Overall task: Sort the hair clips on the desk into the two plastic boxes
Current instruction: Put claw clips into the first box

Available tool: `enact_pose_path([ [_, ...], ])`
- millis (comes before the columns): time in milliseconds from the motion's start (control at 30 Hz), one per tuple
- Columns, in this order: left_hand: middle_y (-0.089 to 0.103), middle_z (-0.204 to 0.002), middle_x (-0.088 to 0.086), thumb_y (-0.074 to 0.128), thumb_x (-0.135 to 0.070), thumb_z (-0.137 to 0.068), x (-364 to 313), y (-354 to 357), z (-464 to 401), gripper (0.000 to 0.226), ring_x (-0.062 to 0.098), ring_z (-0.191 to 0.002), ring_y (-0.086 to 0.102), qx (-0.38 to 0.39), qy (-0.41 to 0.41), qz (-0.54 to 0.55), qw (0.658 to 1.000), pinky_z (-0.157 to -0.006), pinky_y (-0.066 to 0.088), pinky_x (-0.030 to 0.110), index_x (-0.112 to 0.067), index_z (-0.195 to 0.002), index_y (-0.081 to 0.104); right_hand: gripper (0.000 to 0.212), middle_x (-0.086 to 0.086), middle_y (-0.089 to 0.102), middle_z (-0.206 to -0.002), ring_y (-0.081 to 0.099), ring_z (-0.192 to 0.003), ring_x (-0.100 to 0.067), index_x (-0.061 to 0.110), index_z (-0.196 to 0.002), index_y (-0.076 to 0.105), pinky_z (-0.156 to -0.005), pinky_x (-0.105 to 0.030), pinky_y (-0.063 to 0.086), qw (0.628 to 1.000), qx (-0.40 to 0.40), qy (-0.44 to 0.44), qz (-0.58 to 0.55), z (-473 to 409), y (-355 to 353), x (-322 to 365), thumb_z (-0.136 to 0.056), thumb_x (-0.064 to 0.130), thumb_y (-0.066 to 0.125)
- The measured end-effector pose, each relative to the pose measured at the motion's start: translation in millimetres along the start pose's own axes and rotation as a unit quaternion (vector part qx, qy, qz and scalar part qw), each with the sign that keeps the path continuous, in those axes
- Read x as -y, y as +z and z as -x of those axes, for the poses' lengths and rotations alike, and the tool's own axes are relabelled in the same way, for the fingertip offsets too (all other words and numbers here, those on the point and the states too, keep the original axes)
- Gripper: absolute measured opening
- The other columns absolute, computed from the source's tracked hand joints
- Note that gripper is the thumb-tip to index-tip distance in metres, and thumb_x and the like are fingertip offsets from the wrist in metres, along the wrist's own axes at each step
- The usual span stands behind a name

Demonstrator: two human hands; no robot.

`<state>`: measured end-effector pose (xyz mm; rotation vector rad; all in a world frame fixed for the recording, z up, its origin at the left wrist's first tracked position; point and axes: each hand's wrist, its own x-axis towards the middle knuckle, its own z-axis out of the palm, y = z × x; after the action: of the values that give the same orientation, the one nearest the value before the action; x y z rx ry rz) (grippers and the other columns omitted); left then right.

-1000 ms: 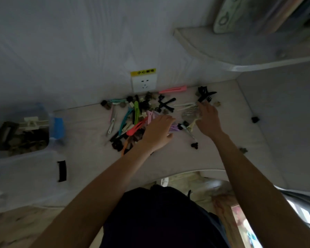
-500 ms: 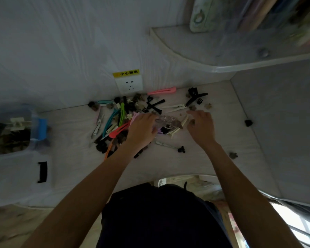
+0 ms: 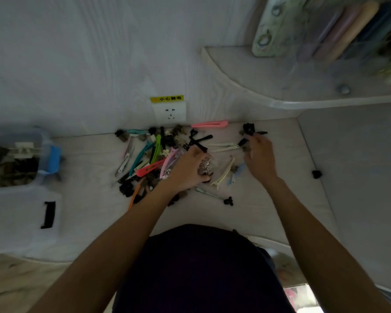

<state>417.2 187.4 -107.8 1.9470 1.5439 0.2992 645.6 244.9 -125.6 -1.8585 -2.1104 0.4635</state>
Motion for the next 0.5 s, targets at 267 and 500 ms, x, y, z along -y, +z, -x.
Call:
enact_pose_path([
  [267, 0.049, -0.128, 0.004, 0.072, -0.033, -0.079, 18, -31, 36, 0.062, 0.015, -0.112, 0.05, -0.13, -0.068, 0.11, 0.983, -0.087, 0.034, 0.016, -0.017, -0.132, 0.044, 0.056, -0.02, 0.048, -0.131, 0.051, -0.113, -0.038, 0.015, -0.134, 0.044, -0.091, -0.042, 0.042, 0.989, 0.131, 0.002, 0.069, -38, -10, 24, -0.081, 0.008, 0.06],
  [500, 0.054, -0.128, -0.007, 0.071, -0.041, -0.078, 25, -62, 77, 0.063, 0.01, -0.114, 0.051, -0.248, -0.148, 0.176, 0.941, -0.093, 0.037, 0.021, -0.026, -0.134, 0.043, 0.042, -0.016, 0.056, -0.117, 0.056, -0.099, -0.032, 0.021, -0.127, 0.049, -0.081, -0.037, 0.04, 0.991, 0.048, -0.062, 0.105, 3, -6, 88, -0.087, 0.02, 0.059],
])
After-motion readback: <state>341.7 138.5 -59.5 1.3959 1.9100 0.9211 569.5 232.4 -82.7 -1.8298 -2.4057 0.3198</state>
